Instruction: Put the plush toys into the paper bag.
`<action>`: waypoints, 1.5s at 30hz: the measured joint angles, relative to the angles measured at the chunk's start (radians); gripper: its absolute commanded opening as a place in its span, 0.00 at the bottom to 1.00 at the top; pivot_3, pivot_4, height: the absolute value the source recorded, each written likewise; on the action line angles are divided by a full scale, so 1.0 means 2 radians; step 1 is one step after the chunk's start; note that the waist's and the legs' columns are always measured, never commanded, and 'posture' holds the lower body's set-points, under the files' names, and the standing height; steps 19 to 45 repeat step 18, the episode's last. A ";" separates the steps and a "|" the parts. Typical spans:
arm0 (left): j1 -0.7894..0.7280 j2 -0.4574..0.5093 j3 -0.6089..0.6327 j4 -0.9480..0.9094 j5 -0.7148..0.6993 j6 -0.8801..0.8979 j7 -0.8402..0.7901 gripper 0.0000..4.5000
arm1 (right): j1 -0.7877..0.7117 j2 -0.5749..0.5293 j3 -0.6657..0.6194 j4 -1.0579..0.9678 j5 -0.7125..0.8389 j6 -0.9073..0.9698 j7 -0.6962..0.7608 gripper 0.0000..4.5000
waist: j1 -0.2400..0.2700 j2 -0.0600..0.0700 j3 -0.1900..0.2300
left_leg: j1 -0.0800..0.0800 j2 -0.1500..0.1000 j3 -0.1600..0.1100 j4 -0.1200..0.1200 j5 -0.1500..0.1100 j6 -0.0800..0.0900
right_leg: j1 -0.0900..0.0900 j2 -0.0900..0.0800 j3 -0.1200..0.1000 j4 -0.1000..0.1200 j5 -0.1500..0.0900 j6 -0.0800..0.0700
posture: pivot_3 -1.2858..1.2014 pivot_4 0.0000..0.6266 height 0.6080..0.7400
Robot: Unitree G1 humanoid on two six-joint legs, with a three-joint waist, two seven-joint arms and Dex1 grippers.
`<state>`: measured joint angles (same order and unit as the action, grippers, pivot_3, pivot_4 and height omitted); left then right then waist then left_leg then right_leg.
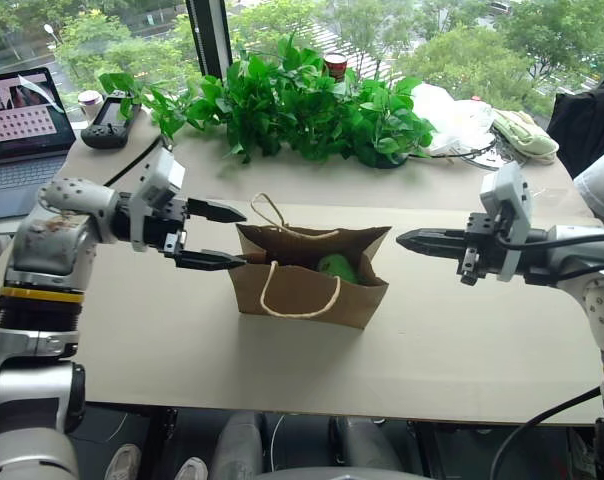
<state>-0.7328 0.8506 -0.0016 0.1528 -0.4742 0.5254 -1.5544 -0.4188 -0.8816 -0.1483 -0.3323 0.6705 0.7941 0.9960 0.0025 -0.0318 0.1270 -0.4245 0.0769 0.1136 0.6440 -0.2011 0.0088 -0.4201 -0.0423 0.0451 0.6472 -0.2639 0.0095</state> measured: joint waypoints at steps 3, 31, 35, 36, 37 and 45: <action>-0.012 0.023 0.016 0.000 -0.024 0.043 -0.006 0.98 | 0.000 -0.006 0.000 0.000 -0.001 0.000 0.003 0.00 | 0.000 0.000 0.000 | 0.000 0.000 0.000 0.000 0.000 0.000 | 0.000 0.000 0.000 0.000 0.000 0.000 | 0.52 0.24 1.00; -0.026 0.037 0.030 0.029 -0.039 0.064 -0.007 0.98 | -0.015 -0.015 0.001 -0.006 0.000 -0.004 0.018 0.00 | 0.000 0.000 0.000 | 0.000 0.000 0.000 0.000 0.000 0.000 | 0.000 0.000 0.000 0.000 0.000 0.000 | 0.52 0.24 1.00; -0.026 0.037 0.030 0.029 -0.039 0.064 -0.007 0.98 | -0.015 -0.015 0.001 -0.006 0.000 -0.004 0.018 0.00 | 0.000 0.000 0.000 | 0.000 0.000 0.000 0.000 0.000 0.000 | 0.000 0.000 0.000 0.000 0.000 0.000 | 0.52 0.24 1.00; -0.026 0.037 0.030 0.029 -0.039 0.064 -0.007 0.98 | -0.015 -0.015 0.001 -0.006 0.000 -0.004 0.018 0.00 | 0.000 0.000 0.000 | 0.000 0.000 0.000 0.000 0.000 0.000 | 0.000 0.000 0.000 0.000 0.000 0.000 | 0.52 0.24 1.00; -0.026 0.037 0.030 0.029 -0.039 0.064 -0.007 0.98 | -0.015 -0.015 0.001 -0.006 0.000 -0.004 0.018 0.00 | 0.000 0.000 0.000 | 0.000 0.000 0.000 0.000 0.000 0.000 | 0.000 0.000 0.000 0.000 0.000 0.000 | 0.52 0.24 1.00; -0.026 0.037 0.030 0.029 -0.039 0.064 -0.007 0.98 | -0.015 -0.015 0.001 -0.006 0.000 -0.004 0.018 0.00 | 0.000 0.000 0.000 | 0.000 0.000 0.000 0.000 0.000 0.000 | 0.000 0.000 0.000 0.000 0.000 0.000 | 0.52 0.24 1.00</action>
